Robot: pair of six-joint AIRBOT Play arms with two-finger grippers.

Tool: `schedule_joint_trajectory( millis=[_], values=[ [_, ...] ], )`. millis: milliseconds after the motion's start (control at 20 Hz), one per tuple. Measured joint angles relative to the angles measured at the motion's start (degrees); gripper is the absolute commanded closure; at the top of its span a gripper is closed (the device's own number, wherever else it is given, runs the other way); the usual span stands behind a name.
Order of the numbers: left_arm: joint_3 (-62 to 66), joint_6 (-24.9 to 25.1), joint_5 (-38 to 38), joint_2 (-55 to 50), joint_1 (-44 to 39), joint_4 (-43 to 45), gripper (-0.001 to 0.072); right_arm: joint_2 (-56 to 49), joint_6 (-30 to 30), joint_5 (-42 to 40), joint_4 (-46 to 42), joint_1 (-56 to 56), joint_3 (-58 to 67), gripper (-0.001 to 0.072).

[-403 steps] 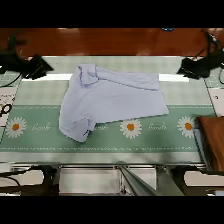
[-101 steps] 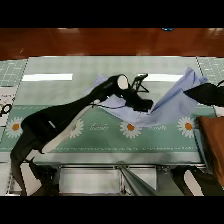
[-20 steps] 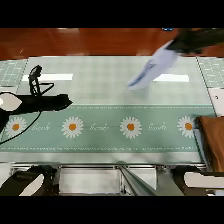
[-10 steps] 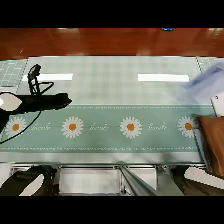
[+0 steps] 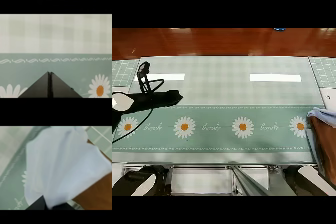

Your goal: Fold the shirts.

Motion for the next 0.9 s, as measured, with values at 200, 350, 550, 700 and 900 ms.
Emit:
schedule_joint_trajectory(
  millis=[200, 350, 550, 700, 900],
  values=[
    [0.00, 0.02, 2.86, 0.00, 0.00, 0.00, 0.0687, 4.02, 4.70, 1.68, -12.22, -2.40, -8.76, 0.0308],
    [0.39, 0.00, 7.06, 0.00, 0.17, -0.02, 0.0687, 5.01, 6.27, 2.05, -14.29, -2.97, -11.39, 0.0310],
    [6.12, 0.09, 12.04, -0.39, 1.55, -0.02, 0.0687, 5.40, 7.89, -1.46, -6.38, -3.10, -12.20, 0.0685],
    [15.04, 0.55, 12.13, -3.15, 0.90, 0.00, 0.0687, 5.46, 3.65, -11.08, 14.73, 3.32, -12.26, 0.0685],
    [29.40, 4.15, 1.16, -10.67, -4.42, 3.02, 0.0688, 3.58, -1.46, -24.22, 21.75, 28.57, -12.33, 0.0685]
  ],
)
